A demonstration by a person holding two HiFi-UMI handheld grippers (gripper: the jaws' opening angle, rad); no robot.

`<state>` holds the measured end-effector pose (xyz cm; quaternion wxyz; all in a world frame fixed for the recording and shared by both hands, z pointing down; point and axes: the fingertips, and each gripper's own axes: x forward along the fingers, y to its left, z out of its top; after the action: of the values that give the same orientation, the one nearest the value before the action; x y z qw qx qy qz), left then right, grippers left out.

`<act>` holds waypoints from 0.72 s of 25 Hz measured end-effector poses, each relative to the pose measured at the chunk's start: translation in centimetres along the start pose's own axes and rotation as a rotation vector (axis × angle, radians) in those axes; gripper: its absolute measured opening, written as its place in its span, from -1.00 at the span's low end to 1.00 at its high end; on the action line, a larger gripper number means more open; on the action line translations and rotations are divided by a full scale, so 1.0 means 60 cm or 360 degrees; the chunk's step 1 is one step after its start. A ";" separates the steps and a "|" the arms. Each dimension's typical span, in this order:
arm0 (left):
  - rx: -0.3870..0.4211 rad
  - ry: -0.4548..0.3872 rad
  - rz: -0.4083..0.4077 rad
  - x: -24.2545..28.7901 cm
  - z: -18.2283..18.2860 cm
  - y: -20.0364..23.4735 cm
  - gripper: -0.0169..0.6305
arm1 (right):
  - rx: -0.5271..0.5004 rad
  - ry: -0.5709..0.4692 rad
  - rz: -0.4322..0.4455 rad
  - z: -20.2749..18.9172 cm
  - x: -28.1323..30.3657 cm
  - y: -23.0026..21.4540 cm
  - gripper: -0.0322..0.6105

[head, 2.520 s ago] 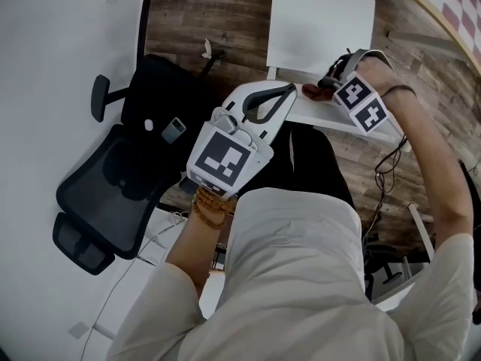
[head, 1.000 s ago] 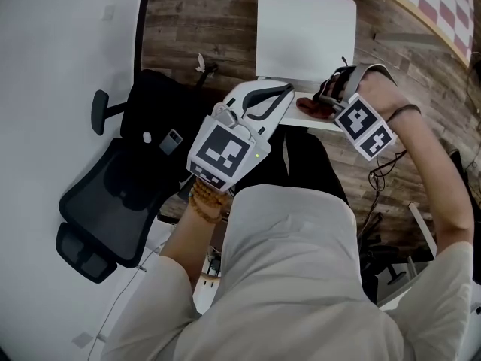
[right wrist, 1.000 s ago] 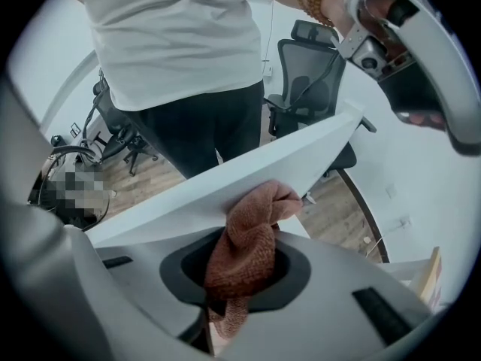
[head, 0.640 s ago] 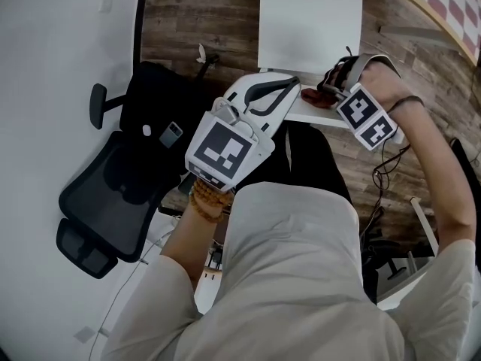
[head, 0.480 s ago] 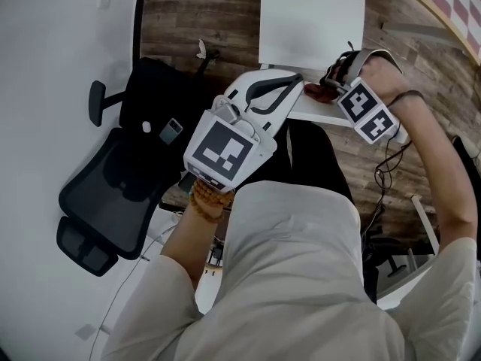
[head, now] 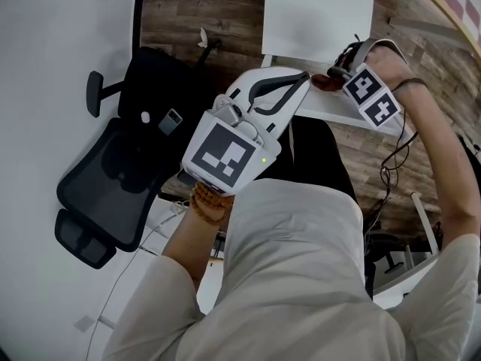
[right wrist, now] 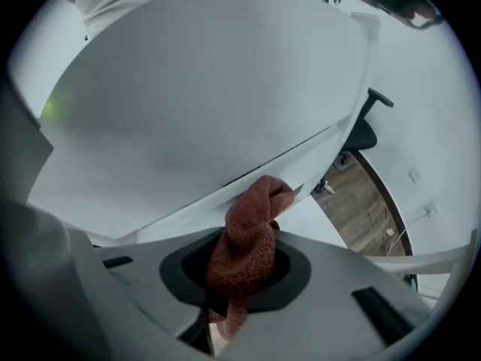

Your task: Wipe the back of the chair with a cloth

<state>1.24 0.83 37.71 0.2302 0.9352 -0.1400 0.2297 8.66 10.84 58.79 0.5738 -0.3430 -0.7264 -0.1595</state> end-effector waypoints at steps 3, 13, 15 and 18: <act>-0.0008 -0.0010 0.0012 -0.004 0.000 0.001 -0.91 | -0.0005 0.0004 0.0019 -0.004 0.014 -0.001 -0.64; -0.0039 -0.0017 0.0046 -0.009 -0.008 0.000 -0.91 | -0.0015 0.0005 0.0075 -0.013 0.059 0.007 -0.64; -0.0041 -0.0015 0.0044 -0.008 -0.010 -0.002 -0.91 | 0.0000 0.0005 0.0093 -0.019 0.064 0.014 -0.64; -0.0048 -0.0010 0.0039 -0.004 -0.012 -0.005 -0.91 | 0.0030 0.0004 0.0119 -0.030 0.071 0.030 -0.64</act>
<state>0.88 1.50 38.03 0.2410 0.9305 -0.1557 0.2275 10.72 12.34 63.01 0.5835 -0.3643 -0.7138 -0.1317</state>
